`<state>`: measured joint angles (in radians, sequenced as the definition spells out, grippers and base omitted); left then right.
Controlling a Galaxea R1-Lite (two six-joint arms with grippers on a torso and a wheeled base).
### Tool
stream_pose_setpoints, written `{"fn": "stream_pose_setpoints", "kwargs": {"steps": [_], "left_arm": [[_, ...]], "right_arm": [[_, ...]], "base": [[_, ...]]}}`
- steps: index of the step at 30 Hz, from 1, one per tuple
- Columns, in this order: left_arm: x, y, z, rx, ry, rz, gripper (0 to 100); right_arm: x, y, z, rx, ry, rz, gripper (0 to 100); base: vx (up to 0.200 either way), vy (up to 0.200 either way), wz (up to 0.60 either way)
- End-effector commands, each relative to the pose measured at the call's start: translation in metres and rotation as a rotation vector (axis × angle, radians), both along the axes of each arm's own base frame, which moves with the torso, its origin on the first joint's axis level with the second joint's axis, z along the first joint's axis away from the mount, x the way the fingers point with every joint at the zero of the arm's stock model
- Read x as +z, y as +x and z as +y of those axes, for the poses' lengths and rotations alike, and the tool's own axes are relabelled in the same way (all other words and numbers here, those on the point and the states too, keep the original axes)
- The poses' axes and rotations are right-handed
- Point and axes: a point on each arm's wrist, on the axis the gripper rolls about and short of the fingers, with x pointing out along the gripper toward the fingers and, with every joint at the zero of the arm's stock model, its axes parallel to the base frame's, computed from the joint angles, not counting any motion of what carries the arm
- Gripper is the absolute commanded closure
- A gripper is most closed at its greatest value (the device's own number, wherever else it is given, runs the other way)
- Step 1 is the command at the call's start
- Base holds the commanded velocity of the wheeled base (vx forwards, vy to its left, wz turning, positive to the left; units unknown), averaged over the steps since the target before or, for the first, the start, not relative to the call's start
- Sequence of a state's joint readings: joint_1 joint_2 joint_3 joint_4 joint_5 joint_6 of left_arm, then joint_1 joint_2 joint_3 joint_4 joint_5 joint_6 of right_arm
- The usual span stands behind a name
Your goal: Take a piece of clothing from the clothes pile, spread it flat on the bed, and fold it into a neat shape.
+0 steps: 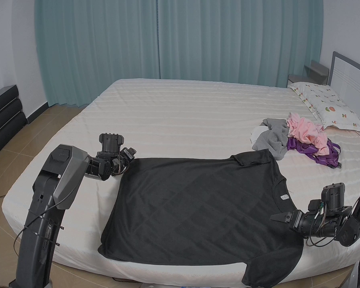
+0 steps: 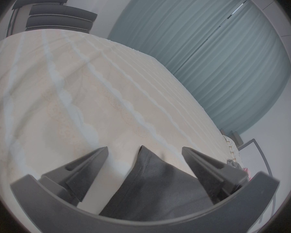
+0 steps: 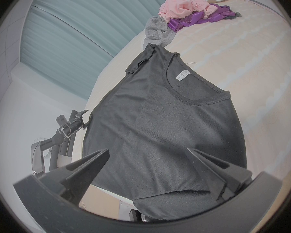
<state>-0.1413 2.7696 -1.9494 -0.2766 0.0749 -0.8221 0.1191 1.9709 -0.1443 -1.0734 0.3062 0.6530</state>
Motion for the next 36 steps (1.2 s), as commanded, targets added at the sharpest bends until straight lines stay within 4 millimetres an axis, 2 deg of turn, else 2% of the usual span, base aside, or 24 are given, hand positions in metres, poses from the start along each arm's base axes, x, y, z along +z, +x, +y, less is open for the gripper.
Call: {"fn": "stream_pose_setpoints", "kwargs": {"steps": [1,3,4,5,6,7,8,9,10,12,14,15,18,22,26,36], "left_arm": [[0.056,-0.025,0.016,0.019,-0.023,-0.002,0],[0.077,-0.043,0.021,0.013,-0.040,-0.002,0],[0.080,-0.047,0.021,0.010,-0.043,0.003,0],[0.090,-0.067,0.024,-0.003,-0.050,0.026,0],[0.090,-0.069,0.024,-0.004,-0.050,0.029,0],[0.094,-0.092,0.026,-0.021,-0.061,0.052,0],[0.096,-0.106,0.026,-0.035,-0.068,0.061,0],[0.096,-0.113,0.027,-0.040,-0.071,0.068,0],[0.093,-0.133,0.026,-0.061,-0.077,0.085,0],[0.087,-0.154,0.026,-0.071,-0.076,0.097,0],[0.087,-0.154,0.026,-0.071,-0.076,0.097,0],[0.078,-0.188,0.018,-0.097,-0.075,0.103,0],[0.070,-0.212,0.014,-0.115,-0.080,0.108,0],[0.067,-0.232,0.010,-0.117,-0.109,0.104,0],[0.065,-0.243,0.005,-0.117,-0.135,0.121,0],[0.064,-0.247,0.003,-0.078,-0.203,0.136,0]], "right_arm": [[-0.001,-0.001,-0.002,-0.006,0.001,0.006,0],[-0.002,0.000,-0.002,-0.006,0.002,0.011,0],[-0.003,0.000,-0.002,-0.006,0.001,0.014,0],[-0.004,0.001,-0.002,-0.013,0.008,0.019,0],[-0.004,0.001,-0.002,-0.013,0.008,0.019,0],[-0.003,0.000,-0.002,-0.019,0.026,0.024,0],[-0.002,-0.001,-0.002,-0.022,0.037,0.029,0],[-0.002,-0.001,-0.002,-0.021,0.040,0.030,0],[-0.002,-0.002,-0.002,-0.016,0.046,0.032,0],[-0.003,-0.002,-0.002,-0.015,0.046,0.037,0],[-0.003,-0.002,-0.002,-0.015,0.046,0.037,0],[-0.003,-0.002,-0.002,-0.015,0.046,0.037,0],[-0.003,-0.004,-0.002,-0.013,0.045,0.041,0],[-0.003,-0.004,-0.002,-0.011,0.043,0.038,0],[-0.003,-0.004,-0.002,-0.011,0.043,0.038,0],[-0.002,-0.003,-0.001,-0.009,0.046,0.029,0]], "base": [[0.000,0.000,0.00],[0.000,0.000,0.00],[0.000,0.000,0.00],[0.000,0.000,0.00],[0.000,0.000,0.00],[0.000,0.000,0.00],[0.000,0.000,0.00],[0.000,0.000,0.00],[0.000,0.000,0.00],[0.000,0.000,0.00],[0.000,0.000,0.00],[0.000,0.000,0.00],[0.000,0.000,0.00],[-0.050,0.000,0.00],[-0.100,0.000,0.00],[0.000,0.000,0.00]]}}
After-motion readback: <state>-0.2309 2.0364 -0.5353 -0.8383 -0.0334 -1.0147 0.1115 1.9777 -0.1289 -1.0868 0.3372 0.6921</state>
